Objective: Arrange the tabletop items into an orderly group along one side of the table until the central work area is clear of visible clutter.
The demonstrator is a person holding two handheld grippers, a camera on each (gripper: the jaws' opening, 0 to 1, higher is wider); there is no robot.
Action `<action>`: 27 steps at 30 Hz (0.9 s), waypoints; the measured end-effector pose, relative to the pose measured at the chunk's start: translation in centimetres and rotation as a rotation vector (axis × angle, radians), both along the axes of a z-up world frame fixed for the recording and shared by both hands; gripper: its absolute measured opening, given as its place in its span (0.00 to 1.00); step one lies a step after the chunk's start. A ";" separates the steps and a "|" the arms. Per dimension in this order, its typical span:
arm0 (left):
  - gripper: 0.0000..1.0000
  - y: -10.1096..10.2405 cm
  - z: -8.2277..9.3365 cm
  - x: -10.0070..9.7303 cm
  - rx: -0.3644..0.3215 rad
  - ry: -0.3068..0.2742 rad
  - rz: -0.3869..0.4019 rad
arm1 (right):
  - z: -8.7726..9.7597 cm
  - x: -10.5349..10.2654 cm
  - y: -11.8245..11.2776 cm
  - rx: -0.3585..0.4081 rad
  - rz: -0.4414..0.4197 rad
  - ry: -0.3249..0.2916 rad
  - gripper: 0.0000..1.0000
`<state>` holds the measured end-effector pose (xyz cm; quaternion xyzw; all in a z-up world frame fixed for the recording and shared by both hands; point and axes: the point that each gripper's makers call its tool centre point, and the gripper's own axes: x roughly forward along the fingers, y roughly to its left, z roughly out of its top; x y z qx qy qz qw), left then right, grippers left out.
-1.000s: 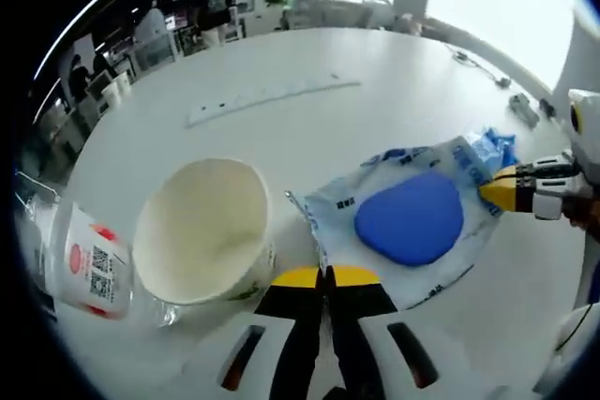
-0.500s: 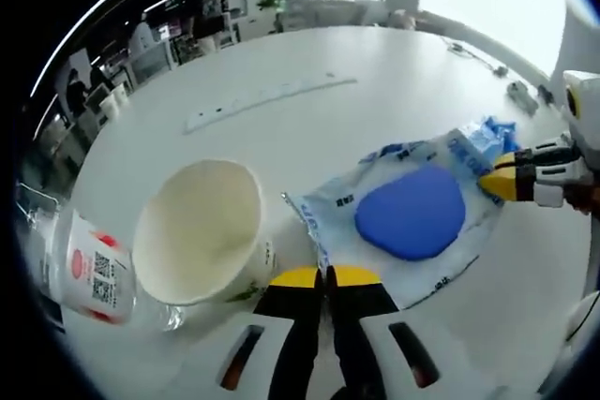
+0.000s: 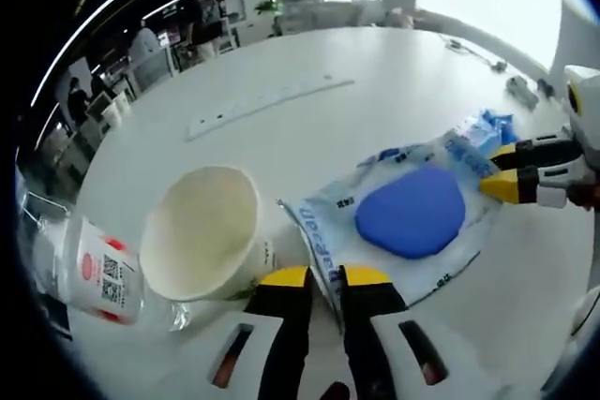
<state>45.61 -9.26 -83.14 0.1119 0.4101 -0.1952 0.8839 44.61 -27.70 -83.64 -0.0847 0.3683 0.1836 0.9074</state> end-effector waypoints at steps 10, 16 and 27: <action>0.30 -0.8 1.7 -0.1 -0.062 -0.079 -0.008 | 2.4 -0.1 0.2 0.039 0.011 -0.103 0.30; 0.40 -2.0 2.6 -0.8 -0.115 -0.104 -0.032 | 3.1 -0.6 0.2 0.060 0.015 -0.115 0.40; 0.97 -5.2 5.3 -3.3 -0.356 -0.166 -0.068 | 3.3 -2.9 1.0 0.109 0.037 -0.084 0.64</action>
